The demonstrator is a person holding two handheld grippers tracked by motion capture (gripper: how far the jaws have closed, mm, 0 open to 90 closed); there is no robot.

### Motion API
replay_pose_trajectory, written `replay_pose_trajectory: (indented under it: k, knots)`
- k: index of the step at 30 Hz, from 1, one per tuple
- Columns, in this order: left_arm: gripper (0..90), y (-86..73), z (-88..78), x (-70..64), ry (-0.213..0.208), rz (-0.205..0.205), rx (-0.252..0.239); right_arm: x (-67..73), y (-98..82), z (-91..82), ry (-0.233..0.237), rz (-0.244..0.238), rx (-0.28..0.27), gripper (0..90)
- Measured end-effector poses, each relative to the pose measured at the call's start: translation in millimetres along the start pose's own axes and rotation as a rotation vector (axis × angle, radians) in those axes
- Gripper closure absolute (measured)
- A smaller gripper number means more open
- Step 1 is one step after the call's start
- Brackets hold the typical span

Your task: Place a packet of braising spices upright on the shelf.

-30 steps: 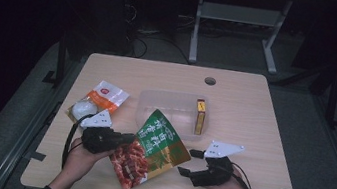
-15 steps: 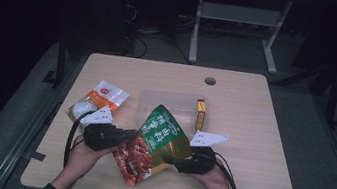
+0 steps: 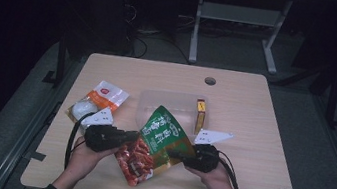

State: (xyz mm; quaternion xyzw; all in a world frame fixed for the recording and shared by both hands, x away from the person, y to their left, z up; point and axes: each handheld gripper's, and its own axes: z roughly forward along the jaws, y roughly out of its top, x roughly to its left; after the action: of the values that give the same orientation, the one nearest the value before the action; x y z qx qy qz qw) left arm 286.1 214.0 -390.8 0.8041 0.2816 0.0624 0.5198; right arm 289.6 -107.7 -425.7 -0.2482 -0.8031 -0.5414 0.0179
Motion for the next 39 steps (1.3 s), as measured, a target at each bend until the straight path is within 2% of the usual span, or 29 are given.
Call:
replay_pose_trajectory:
  k: [6,8,9,11,14,16,17,18,21,23,28,30,32,34,39]
  knots:
    - [89.7,-2.1,1.7,0.3,-0.007,-0.008,0.003,-3.0,6.7,-7.2,0.008,-0.017,-0.006,89.5]
    - [89.4,-3.4,2.5,0.0,-0.003,-0.006,0.003,-3.2,9.2,-8.9,0.002,-0.020,-0.001,89.7]
    - [88.9,-3.9,2.0,0.4,0.009,0.011,0.008,-3.7,10.2,-9.0,0.000,-0.028,-0.003,89.7]
    - [87.1,-4.5,2.1,0.5,0.017,0.009,0.015,-4.0,13.3,-10.8,0.002,-0.039,-0.001,89.8]
    - [83.3,-4.4,0.2,1.8,0.030,0.015,0.010,-2.7,19.4,-13.9,0.009,-0.072,0.009,89.9]
    - [78.2,-4.7,-1.3,2.7,0.074,0.023,0.004,-1.0,23.9,-15.8,0.016,-0.108,0.020,89.9]
    - [78.3,-4.9,-2.7,4.7,0.082,0.028,0.008,-0.8,25.2,-16.3,0.019,-0.117,0.027,89.9]
    - [77.8,-6.1,-3.5,7.3,0.071,0.016,0.002,-0.5,26.3,-16.7,0.018,-0.134,0.029,89.9]
    - [68.8,-8.9,-6.0,11.6,0.096,0.033,0.024,2.3,31.3,-18.1,0.011,-0.168,0.038,89.9]
    - [59.3,-10.5,-7.4,12.7,0.106,0.039,0.032,3.4,34.6,-18.7,0.016,-0.179,0.040,89.9]
    - [46.4,-16.6,-13.1,15.0,0.099,0.069,0.046,5.7,40.2,-21.1,0.028,-0.194,0.044,89.9]
    - [40.0,-20.0,-15.8,15.7,0.096,0.102,0.057,6.8,43.1,-22.9,0.035,-0.202,0.042,89.9]
    - [36.1,-23.8,-16.6,15.2,0.096,0.099,0.068,7.0,45.8,-24.6,0.052,-0.196,0.039,89.9]
    - [29.6,-27.6,-17.5,16.1,0.102,0.114,0.097,8.5,48.8,-26.1,0.053,-0.211,0.044,89.9]
    - [20.1,-36.7,-18.1,15.4,0.110,0.102,0.153,10.3,54.8,-31.7,0.062,-0.218,0.030,89.9]
